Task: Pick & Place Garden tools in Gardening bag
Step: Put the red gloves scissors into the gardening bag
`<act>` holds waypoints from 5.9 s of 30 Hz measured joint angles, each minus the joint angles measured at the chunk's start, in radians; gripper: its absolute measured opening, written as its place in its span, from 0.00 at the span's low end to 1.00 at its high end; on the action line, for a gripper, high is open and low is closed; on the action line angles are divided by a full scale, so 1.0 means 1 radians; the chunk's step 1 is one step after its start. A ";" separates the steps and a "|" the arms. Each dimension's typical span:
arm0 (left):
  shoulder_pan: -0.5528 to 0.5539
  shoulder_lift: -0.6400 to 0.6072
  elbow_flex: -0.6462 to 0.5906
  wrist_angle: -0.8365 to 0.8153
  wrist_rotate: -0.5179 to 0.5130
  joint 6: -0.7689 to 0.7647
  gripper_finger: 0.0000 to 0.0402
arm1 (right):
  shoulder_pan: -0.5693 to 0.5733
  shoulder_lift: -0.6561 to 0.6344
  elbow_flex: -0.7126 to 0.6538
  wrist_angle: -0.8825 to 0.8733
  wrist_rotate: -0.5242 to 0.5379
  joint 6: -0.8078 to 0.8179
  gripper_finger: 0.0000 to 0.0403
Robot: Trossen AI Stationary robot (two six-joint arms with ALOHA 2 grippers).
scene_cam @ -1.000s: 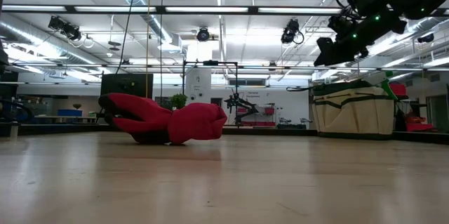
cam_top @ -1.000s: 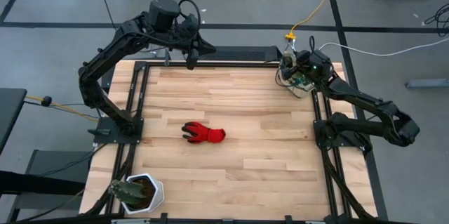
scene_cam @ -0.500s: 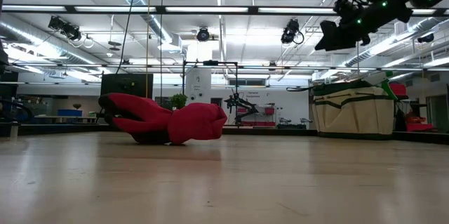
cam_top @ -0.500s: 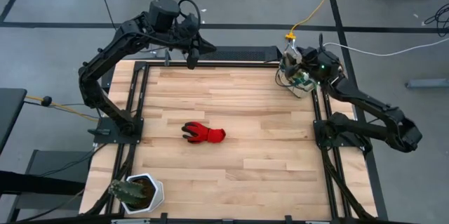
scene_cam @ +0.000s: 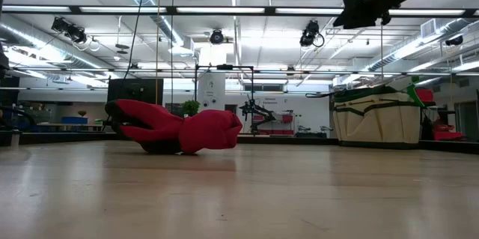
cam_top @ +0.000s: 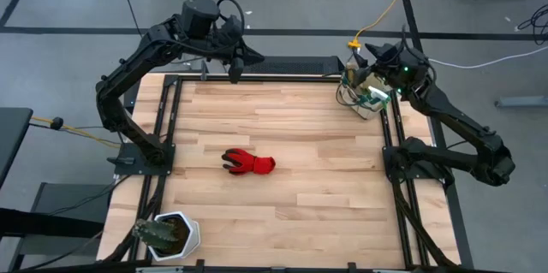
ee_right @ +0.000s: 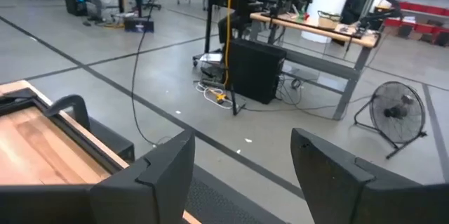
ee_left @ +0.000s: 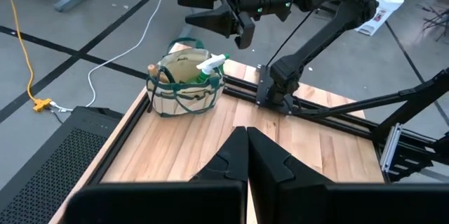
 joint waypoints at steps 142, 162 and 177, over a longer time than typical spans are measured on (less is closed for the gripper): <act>-0.465 0.001 0.000 -0.153 -0.311 0.075 0.00 | 0.838 -0.001 0.022 0.155 -0.100 0.121 0.00; -0.523 0.123 -0.001 -0.116 -0.333 0.105 0.00 | 0.838 -0.001 0.022 0.152 -0.100 0.120 0.00; -0.522 0.126 -0.001 -0.182 -0.366 0.136 0.00 | 0.838 -0.001 0.022 0.151 -0.100 0.116 0.00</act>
